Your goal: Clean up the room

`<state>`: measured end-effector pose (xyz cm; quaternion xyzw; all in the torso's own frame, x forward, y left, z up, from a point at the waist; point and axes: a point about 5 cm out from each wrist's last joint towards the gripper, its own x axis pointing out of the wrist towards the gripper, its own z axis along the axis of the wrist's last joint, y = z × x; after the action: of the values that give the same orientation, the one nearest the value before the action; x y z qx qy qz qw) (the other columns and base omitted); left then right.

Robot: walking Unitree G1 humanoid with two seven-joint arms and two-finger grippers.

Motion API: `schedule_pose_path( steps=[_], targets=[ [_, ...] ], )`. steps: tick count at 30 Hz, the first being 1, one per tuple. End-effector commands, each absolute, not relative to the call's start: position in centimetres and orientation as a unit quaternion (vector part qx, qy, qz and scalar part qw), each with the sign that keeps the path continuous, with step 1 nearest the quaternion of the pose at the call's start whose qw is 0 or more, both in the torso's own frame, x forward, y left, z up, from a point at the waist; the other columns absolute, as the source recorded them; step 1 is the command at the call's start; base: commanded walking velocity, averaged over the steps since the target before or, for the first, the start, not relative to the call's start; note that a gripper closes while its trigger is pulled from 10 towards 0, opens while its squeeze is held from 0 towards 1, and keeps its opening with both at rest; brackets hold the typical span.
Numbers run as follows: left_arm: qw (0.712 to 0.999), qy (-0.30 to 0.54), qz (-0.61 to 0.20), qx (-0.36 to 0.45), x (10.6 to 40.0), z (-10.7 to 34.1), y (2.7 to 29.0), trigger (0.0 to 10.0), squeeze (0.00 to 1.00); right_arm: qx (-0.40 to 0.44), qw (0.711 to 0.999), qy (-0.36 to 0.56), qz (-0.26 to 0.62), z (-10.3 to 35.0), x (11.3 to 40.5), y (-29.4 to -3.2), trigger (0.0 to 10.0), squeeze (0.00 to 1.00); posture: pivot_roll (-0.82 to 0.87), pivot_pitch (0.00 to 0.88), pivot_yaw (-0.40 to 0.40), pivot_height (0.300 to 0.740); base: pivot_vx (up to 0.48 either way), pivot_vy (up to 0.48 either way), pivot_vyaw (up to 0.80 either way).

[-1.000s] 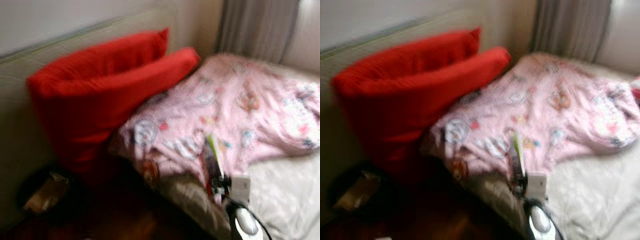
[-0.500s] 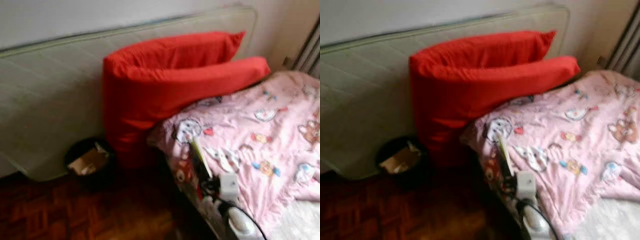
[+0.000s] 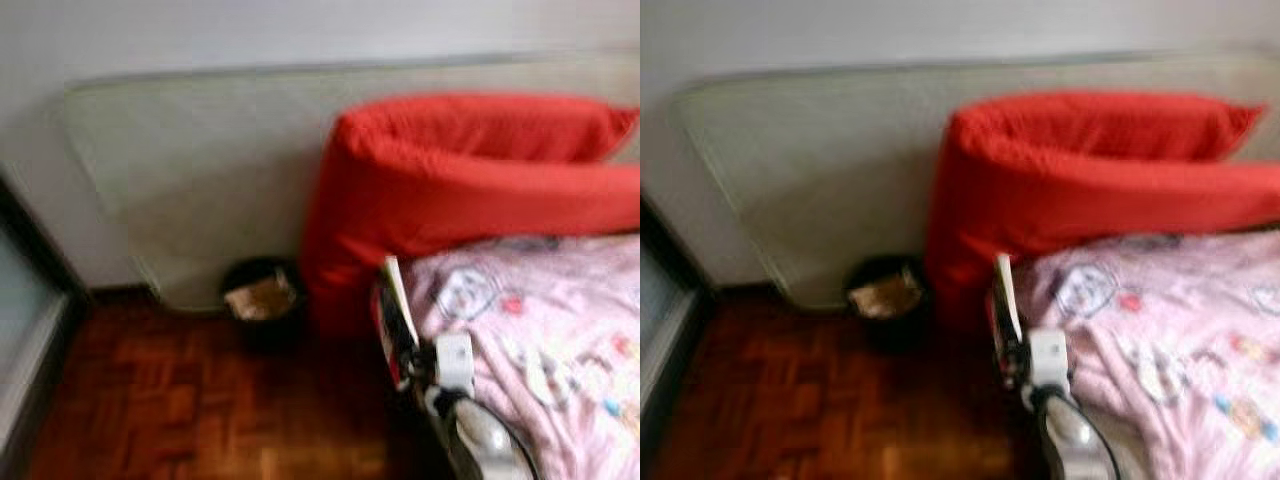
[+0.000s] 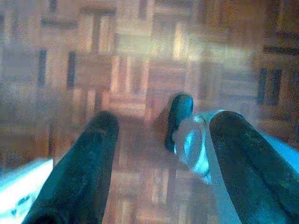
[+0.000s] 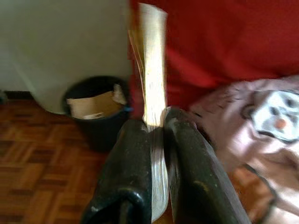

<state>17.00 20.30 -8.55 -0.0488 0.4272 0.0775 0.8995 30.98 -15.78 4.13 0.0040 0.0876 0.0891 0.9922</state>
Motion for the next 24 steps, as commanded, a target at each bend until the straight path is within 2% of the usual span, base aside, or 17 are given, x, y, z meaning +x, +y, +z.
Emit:
schedule_pose_path(
  steps=[1, 9, 14, 24],
  targets=[
    [0.891, 0.445, 0.077, -0.047, 16.6, -8.9, 19.5, 10.0, 0.00, 0.004, 0.993, 0.076, 0.090, 4.3, 30.9, -15.9, 10.0, 0.00, 0.01, 0.096, -0.012, 0.740, 0.000, 0.000, 0.80],
    [0.893, 0.444, 0.065, -0.042, 17.6, -8.8, 17.6, 10.0, 0.00, 0.003, 0.993, 0.077, 0.090, 4.2, 30.9, -16.1, 10.0, 0.00, 0.02, 0.086, -0.009, 0.740, 0.000, 0.000, 0.80],
    [0.890, 0.449, 0.073, -0.039, 16.7, -8.9, 19.2, 10.0, 0.00, 0.006, 0.993, 0.077, 0.093, 4.1, 30.8, -15.8, 10.0, 0.00, 0.02, 0.081, -0.009, 0.740, 0.000, 0.000, 0.80],
    [0.889, 0.449, 0.076, -0.037, 16.5, -9.0, 19.5, 10.0, 0.00, 0.011, 0.992, 0.079, 0.094, 4.0, 30.8, -15.7, 10.0, 0.00, 0.02, 0.069, -0.008, 0.740, 0.000, 0.000, 0.00]
  ],
)
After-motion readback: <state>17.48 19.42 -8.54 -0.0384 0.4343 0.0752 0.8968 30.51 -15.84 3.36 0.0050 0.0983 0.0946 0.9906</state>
